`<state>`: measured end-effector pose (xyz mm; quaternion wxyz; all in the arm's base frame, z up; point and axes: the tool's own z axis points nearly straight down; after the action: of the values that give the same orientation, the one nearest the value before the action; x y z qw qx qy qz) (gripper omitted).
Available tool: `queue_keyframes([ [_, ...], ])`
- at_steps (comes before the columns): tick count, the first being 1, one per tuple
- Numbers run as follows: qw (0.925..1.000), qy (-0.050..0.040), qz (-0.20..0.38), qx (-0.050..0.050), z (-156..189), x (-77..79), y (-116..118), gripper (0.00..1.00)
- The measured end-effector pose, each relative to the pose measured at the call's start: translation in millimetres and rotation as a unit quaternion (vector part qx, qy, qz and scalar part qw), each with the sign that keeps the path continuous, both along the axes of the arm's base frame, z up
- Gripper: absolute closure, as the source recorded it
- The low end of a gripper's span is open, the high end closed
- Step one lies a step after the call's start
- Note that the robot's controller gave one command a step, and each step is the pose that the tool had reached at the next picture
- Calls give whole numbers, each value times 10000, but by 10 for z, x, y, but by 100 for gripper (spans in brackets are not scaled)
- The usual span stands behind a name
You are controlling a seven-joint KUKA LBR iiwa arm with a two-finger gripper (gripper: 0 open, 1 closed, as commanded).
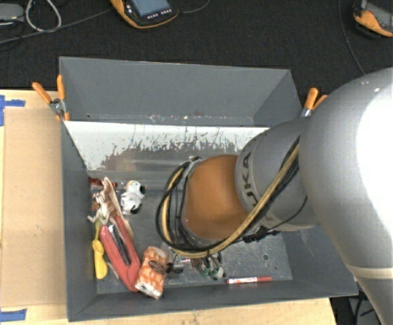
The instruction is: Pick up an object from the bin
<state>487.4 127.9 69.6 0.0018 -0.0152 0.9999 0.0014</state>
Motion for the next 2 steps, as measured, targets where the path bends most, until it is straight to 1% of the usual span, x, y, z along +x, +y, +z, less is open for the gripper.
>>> queue_keyframes([
  [1, 10000, 0, -2, 1, 0, 0, 0, 100],
  [2, 10000, 30, 52, -7, 657, 57, -26, 100],
])
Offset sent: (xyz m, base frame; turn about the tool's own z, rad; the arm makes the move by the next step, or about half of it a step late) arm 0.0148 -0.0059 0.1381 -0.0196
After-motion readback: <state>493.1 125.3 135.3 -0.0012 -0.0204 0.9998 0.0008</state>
